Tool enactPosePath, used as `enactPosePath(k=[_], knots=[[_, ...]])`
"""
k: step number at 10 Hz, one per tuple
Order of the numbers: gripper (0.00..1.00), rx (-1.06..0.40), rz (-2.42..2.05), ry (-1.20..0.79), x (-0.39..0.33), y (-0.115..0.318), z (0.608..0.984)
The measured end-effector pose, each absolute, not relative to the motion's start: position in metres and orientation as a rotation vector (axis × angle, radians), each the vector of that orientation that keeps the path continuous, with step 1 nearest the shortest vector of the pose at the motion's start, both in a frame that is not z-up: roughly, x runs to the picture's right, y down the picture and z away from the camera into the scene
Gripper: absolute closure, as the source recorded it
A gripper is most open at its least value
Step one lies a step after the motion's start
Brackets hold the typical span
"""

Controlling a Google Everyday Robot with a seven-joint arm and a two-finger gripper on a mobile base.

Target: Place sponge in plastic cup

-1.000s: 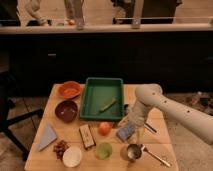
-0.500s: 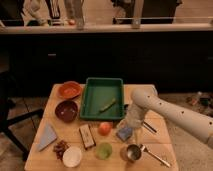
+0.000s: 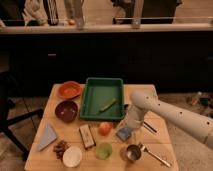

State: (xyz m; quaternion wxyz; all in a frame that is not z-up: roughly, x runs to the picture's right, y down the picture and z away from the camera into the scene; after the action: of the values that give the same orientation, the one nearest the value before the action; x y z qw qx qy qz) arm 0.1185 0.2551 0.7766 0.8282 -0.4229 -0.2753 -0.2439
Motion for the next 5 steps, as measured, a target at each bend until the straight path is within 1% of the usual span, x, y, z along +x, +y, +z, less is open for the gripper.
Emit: enactPosePath(k=[1,2,5], knots=[[0.44,-0.901,-0.520,-0.584,0.118,0.255,0.778],[0.47,-0.902,-0.526,-0.588,0.116,0.254,0.780],[0.47,-0.910,-0.552,-0.605,0.105,0.251,0.787]])
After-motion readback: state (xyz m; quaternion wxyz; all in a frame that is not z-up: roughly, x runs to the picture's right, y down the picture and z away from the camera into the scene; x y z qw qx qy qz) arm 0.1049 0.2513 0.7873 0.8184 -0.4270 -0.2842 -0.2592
